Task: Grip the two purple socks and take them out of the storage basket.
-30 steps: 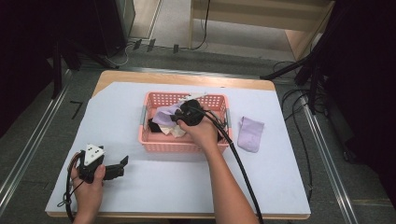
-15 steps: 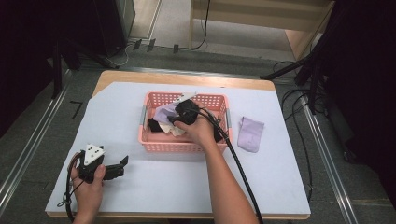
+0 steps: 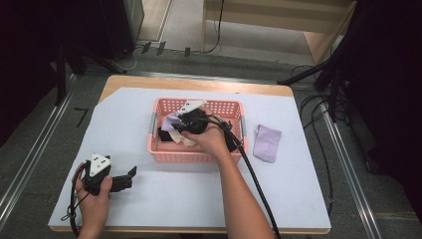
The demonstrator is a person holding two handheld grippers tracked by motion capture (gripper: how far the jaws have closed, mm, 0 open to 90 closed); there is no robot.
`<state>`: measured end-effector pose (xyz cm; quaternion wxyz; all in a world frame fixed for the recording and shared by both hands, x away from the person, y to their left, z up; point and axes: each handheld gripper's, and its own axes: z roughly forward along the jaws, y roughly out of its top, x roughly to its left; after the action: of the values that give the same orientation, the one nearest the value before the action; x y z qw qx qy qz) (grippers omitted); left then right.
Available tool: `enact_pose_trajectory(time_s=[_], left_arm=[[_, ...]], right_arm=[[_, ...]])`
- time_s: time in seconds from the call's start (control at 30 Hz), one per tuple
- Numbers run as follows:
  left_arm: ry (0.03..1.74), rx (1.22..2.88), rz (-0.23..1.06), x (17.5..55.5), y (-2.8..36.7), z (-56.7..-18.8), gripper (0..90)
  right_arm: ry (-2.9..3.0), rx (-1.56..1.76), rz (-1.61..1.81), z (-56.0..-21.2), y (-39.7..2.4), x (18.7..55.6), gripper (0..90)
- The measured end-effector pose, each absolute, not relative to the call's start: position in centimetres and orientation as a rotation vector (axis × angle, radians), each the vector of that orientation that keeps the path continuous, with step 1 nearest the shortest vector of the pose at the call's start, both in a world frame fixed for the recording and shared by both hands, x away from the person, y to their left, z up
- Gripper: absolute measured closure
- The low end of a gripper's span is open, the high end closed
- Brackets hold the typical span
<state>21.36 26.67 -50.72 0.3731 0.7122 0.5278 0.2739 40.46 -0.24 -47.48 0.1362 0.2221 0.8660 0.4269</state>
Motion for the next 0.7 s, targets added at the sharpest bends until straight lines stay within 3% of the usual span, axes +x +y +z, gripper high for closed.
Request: enact_pose_trajectory(time_s=[0.07,0.13,0.7], left_arm=[[1.352,1.822,0.701,21.4,26.7,-50.7,3.4],[1.353,1.822,0.701,21.4,26.7,-50.7,3.4],[1.355,1.823,0.706,21.4,26.7,-50.7,3.4]], right_arm=[[2.484,0.676,1.212,-47.2,-0.4,40.3,83.2],[2.459,0.709,1.224,-46.7,-0.7,40.2,87.2],[2.039,0.847,1.439,-42.9,-5.4,38.2,87.7]])
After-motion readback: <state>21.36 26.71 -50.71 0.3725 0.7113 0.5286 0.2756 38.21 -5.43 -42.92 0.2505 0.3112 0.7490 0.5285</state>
